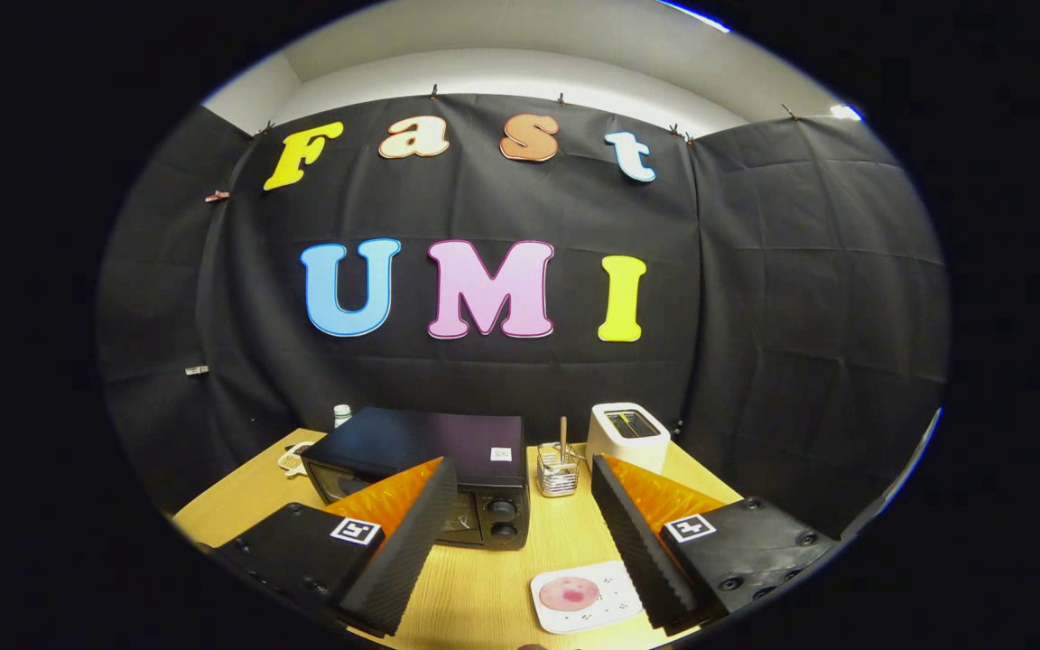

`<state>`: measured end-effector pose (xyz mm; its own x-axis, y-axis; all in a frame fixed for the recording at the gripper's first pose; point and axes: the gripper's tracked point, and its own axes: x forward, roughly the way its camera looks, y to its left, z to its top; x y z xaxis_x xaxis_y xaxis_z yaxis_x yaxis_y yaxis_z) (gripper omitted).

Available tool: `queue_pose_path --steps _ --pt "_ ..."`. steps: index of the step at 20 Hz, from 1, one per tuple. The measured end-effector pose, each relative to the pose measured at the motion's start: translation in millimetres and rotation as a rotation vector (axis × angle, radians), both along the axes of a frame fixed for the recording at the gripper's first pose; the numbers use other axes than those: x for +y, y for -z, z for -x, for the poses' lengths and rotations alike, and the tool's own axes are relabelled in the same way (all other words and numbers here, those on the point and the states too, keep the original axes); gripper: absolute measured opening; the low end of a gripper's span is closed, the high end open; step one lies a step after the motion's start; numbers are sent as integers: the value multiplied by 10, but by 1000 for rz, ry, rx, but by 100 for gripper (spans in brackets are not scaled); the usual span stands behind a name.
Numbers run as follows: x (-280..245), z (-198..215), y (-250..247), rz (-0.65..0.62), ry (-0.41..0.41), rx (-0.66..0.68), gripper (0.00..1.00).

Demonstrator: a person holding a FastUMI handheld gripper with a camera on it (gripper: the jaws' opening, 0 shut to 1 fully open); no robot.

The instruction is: Open the toaster oven, put the food inside, and close the toaster oven door.

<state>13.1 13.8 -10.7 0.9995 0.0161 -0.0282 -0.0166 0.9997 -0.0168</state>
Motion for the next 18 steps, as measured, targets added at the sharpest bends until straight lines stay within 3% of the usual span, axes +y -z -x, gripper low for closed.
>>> queue_pose_path --steps 18 --pt "769 -543 253 -5 -40 69 98"
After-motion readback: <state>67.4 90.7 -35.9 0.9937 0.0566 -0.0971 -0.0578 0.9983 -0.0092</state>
